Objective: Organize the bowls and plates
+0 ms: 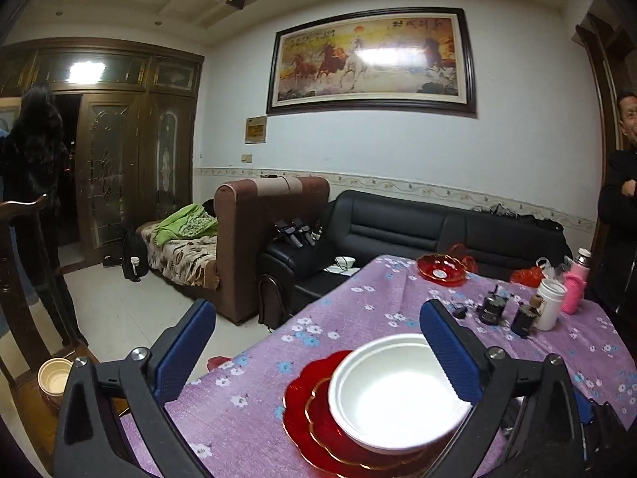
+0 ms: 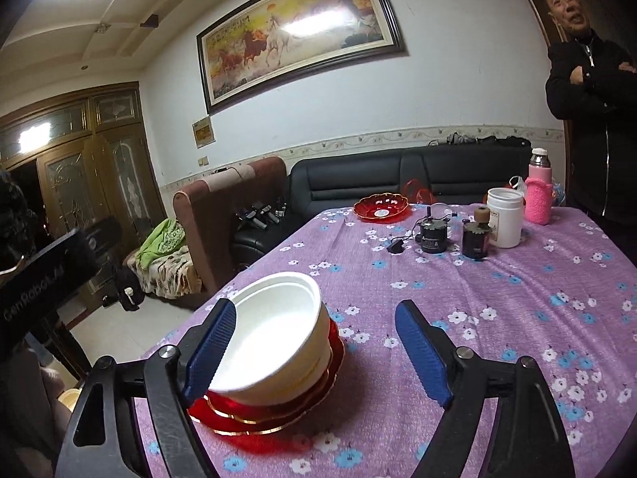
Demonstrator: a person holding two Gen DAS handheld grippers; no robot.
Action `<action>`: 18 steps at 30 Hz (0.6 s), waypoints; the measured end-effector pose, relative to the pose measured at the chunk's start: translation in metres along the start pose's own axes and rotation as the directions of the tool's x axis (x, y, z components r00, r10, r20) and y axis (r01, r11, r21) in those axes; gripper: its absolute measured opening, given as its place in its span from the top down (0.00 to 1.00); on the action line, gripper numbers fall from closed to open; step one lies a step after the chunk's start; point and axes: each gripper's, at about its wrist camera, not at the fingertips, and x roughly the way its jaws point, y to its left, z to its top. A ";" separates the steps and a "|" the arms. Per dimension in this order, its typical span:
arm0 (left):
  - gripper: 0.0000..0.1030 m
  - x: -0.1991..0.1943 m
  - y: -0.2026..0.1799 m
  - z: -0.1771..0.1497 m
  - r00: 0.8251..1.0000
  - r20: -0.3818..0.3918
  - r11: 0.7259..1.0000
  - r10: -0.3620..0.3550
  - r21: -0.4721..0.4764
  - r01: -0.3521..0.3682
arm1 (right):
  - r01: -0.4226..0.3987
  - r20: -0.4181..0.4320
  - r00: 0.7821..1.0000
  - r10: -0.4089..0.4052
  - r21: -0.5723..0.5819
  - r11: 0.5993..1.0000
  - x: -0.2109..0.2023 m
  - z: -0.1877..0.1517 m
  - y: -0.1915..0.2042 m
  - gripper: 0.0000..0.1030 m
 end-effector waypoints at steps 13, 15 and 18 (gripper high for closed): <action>0.00 -0.036 -0.066 0.005 0.998 0.032 0.990 -0.059 0.128 0.055 | 0.067 -0.041 0.997 -0.062 0.116 0.991 -0.005 -0.016 -0.048 0.14; 0.00 -0.043 -0.069 0.002 0.996 0.039 0.988 -0.076 0.136 0.070 | 0.088 -0.032 0.996 -0.084 0.132 0.987 -0.012 -0.017 -0.056 0.14; 0.00 -0.041 -0.062 -0.003 0.993 0.000 0.989 -0.118 0.090 0.117 | 0.122 -0.021 0.992 -0.120 0.151 0.981 -0.023 -0.021 -0.063 0.14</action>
